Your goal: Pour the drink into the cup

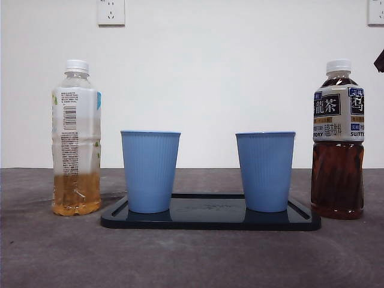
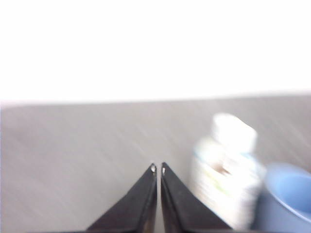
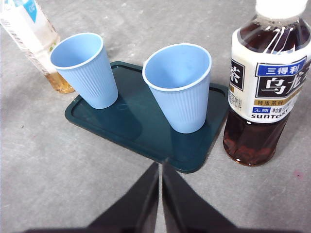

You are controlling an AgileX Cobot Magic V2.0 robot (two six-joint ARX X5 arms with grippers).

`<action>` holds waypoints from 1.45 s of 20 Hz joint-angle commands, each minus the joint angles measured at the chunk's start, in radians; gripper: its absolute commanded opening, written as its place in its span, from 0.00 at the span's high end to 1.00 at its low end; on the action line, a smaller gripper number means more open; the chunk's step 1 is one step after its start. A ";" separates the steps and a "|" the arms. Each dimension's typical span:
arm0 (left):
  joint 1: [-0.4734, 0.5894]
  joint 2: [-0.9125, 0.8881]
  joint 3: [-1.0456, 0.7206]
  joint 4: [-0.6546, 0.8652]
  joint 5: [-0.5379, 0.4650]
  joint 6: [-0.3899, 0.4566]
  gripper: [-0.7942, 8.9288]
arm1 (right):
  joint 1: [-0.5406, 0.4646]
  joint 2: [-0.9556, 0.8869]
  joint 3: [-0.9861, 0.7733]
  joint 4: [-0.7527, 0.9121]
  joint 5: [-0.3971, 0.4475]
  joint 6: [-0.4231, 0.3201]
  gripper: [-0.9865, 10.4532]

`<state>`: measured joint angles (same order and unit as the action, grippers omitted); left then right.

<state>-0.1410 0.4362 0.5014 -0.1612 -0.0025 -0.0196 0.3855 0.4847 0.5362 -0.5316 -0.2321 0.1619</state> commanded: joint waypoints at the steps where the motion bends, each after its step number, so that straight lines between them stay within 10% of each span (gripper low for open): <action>1: 0.063 -0.077 -0.136 0.162 -0.002 0.046 0.91 | 0.005 0.003 0.015 0.014 0.000 0.009 0.91; 29: 0.206 -0.433 -0.484 0.000 -0.001 0.075 0.91 | 0.005 0.003 0.016 0.016 0.000 0.009 0.91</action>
<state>0.0635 0.0051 0.0330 -0.1761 -0.0021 0.0612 0.3855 0.4847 0.5362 -0.5308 -0.2321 0.1619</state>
